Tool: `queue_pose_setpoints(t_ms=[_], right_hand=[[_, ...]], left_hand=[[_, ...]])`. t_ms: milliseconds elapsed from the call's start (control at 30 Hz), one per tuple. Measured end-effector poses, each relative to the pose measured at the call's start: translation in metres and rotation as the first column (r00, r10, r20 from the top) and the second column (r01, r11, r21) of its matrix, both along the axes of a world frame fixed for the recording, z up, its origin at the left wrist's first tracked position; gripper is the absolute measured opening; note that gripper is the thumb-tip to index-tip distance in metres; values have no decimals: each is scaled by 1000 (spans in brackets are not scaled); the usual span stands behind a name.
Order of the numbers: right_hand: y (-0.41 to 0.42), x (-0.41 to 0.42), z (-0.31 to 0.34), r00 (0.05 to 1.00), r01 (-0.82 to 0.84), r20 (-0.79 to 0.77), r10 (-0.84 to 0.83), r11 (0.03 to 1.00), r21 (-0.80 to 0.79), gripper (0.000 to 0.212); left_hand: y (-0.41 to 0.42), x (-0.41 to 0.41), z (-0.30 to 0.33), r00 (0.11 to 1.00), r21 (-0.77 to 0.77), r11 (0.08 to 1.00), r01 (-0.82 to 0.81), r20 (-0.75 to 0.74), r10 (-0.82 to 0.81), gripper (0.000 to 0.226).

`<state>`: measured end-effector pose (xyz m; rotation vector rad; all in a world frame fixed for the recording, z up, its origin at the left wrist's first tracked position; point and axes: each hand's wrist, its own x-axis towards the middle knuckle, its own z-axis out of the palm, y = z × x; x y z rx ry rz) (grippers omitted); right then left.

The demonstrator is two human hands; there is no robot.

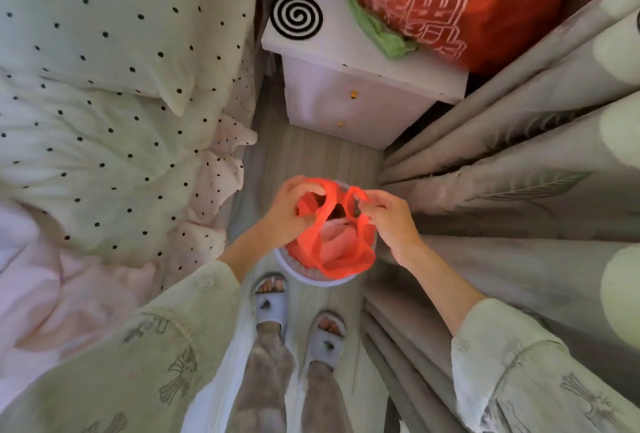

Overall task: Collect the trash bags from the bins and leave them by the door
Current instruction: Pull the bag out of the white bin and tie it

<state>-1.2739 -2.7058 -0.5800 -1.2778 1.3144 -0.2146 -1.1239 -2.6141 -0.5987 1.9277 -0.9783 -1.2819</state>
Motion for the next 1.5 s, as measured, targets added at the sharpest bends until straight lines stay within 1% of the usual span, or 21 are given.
queue_pose_setpoints(t_ms=[67, 200, 233, 300, 400, 533, 667, 733, 833, 933, 967, 1033, 1067, 1133, 1167, 1200, 1267, 1333, 1367, 1433, 1500], right_hand=[[-15, 3, -11, 1000, 7, -16, -7, 999, -41, 13], [-39, 1, -40, 998, 36, -43, -42, 990, -138, 8], [-39, -3, -48, 998, 30, -52, -40, 981, -194, 16], [-31, -12, -58, 997, 11, -66, -30, 964, -264, 53], [-7, -30, -79, 996, -82, -67, 64, 943, -323, 87], [22, -60, -140, 986, -157, -100, 135, 953, -260, 111], [21, -76, -199, 989, -112, -122, 80, 954, -278, 123], [4, -68, -214, 994, -62, -101, 30, 943, -328, 115], [-26, -53, -228, 999, -36, -36, 24, 923, -382, 70], [-49, -40, -238, 998, 47, 59, -27, 928, -369, 39], [-53, -36, -241, 999, -6, 29, 19, 918, -396, 26], [-62, -28, -244, 991, -98, 34, 127, 886, -454, 31], [-67, -24, -248, 985, -80, 99, 142, 880, -467, 41], [-69, -18, -244, 973, -182, 24, 230, 825, -534, 58], [-74, -18, -244, 966, -210, 11, 259, 807, -552, 54], [-78, -21, -243, 964, -191, 60, 259, 833, -519, 45], [-75, -32, -232, 952, -106, 221, 210, 909, -404, 31], [-67, -42, -232, 959, -25, 255, 123, 933, -360, 40], [-62, -48, -239, 971, -46, 199, 133, 920, -388, 49], [-48, -47, -250, 966, -221, 11, 257, 848, -481, 67], [-40, -36, -256, 951, -277, -40, 306, 788, -550, 74]], left_hand=[[-7, 0, -12, 996, -19, 998, 68, -50, -69, 62], [-14, 2, -44, 981, -7, 994, -108, -162, 105, 104], [-9, 1, -53, 984, 11, 994, -104, -142, 105, 117], [7, -5, -71, 995, 58, 997, -48, -84, 53, 140], [26, -9, -106, 997, 79, 994, 74, -1, -74, 142], [20, -18, -142, 971, -25, 985, 173, 170, -166, 143], [-14, -27, -173, 961, -50, 980, 194, 211, -179, 150], [-38, -29, -188, 957, -77, 978, 193, 236, -170, 144], [-68, -29, -215, 947, -88, 966, 243, 238, -216, 144], [-83, -40, -239, 950, -100, 950, 297, 133, -283, 141], [-85, -48, -244, 950, -138, 941, 308, 91, -298, 138], [-89, -63, -254, 966, -235, 938, 255, 11, -260, 110], [-93, -68, -260, 969, -300, 929, 217, -51, -243, 83], [-98, -71, -266, 968, -366, 918, 152, -130, -212, 40], [-98, -70, -269, 975, -358, 928, 105, -145, -166, 27], [-97, -69, -269, 983, -353, 935, 43, -152, -103, 20], [-91, -70, -268, 993, -366, 928, -66, -117, 24, 25], [-86, -72, -268, 990, -389, 911, -136, -90, 110, 31], [-84, -73, -262, 990, -394, 908, -142, -64, 127, 31], [-79, -75, -254, 994, -418, 904, -89, 20, 108, 32], [-76, -76, -254, 985, -408, 907, 104, 171, -35, 46]])
